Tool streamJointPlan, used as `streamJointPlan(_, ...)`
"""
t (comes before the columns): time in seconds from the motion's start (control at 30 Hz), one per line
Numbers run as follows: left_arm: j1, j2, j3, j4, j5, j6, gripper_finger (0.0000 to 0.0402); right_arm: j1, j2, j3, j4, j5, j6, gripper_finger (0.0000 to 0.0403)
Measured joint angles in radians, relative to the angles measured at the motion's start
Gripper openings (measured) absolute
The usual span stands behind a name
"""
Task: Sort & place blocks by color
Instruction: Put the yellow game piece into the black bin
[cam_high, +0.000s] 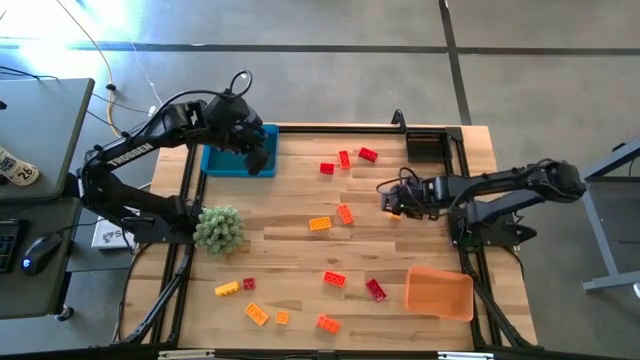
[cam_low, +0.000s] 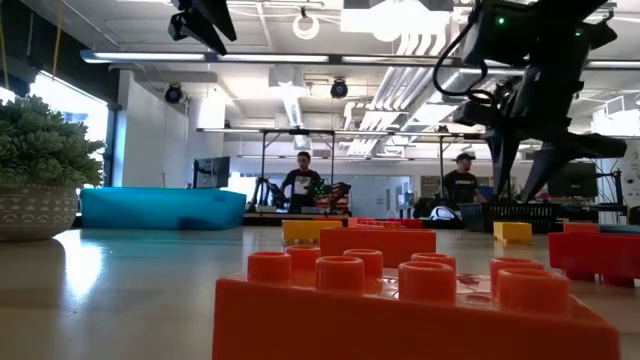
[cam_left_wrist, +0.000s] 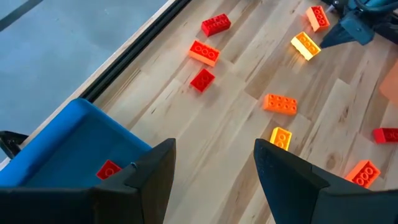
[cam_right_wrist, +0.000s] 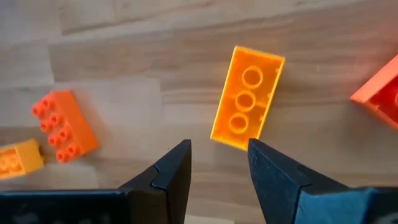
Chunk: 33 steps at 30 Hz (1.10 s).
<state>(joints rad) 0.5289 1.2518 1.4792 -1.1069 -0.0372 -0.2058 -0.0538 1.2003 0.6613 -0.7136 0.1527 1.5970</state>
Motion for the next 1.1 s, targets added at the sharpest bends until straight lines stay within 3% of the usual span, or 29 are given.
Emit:
streamJointPlan(0.37, 0.000, 0.000, 0.000, 0.000, 0.000, 0.017, 0.0207, -0.133, 0.000, 0.000, -0.006, -0.039, -0.053, 0.0194)
streamJointPlan(0.57, 0.000, 0.000, 0.000, 0.000, -0.004, 0.018, 0.0207, -0.166, 0.053, -0.002, -0.017, -0.109, -0.080, 0.0195)
streamJointPlan(1.1, 0.000, 0.001, 0.000, 0.000, -0.011, 0.016, 0.0207, -0.169, 0.253, -0.002, 0.047, -0.148, -0.117, 0.0187)
